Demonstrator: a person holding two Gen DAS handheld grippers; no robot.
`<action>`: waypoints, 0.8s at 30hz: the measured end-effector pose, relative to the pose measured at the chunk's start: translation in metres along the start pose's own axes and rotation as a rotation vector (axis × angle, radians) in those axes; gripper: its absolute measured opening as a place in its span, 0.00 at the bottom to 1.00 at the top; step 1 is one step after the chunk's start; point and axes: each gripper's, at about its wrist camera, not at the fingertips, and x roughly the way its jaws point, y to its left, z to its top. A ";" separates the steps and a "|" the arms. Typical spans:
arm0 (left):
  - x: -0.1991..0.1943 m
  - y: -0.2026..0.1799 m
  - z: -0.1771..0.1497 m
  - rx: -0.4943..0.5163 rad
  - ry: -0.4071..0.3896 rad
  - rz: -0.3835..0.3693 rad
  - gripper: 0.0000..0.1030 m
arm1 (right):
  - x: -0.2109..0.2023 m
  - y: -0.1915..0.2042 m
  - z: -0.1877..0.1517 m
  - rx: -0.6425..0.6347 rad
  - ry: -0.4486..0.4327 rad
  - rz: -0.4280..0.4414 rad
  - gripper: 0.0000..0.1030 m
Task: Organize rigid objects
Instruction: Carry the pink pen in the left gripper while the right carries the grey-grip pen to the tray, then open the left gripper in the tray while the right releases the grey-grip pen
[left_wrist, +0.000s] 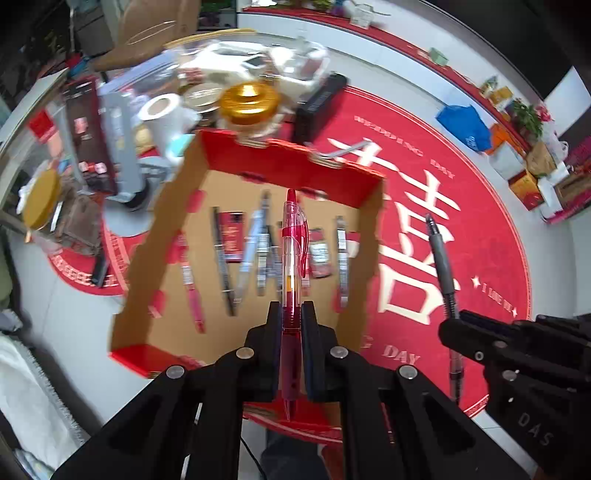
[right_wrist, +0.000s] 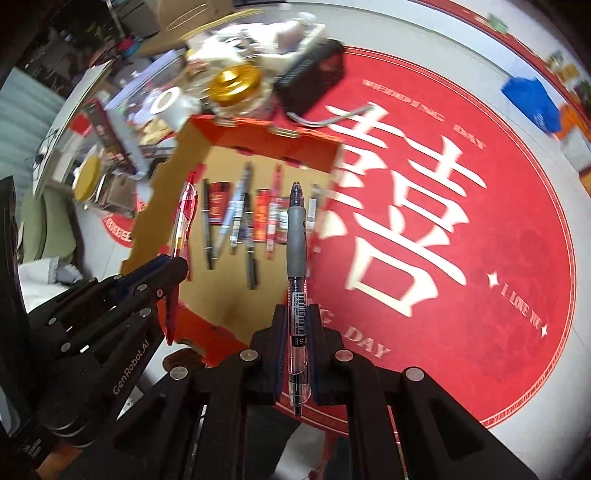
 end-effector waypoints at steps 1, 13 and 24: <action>-0.002 0.009 0.000 -0.008 0.003 0.010 0.10 | 0.000 0.004 0.001 -0.007 0.003 0.001 0.10; -0.008 0.055 -0.009 -0.034 0.060 0.056 0.10 | -0.004 0.048 0.015 -0.071 0.035 -0.031 0.10; 0.032 0.063 0.008 -0.064 0.110 0.057 0.10 | 0.048 0.057 0.040 -0.065 0.093 -0.018 0.10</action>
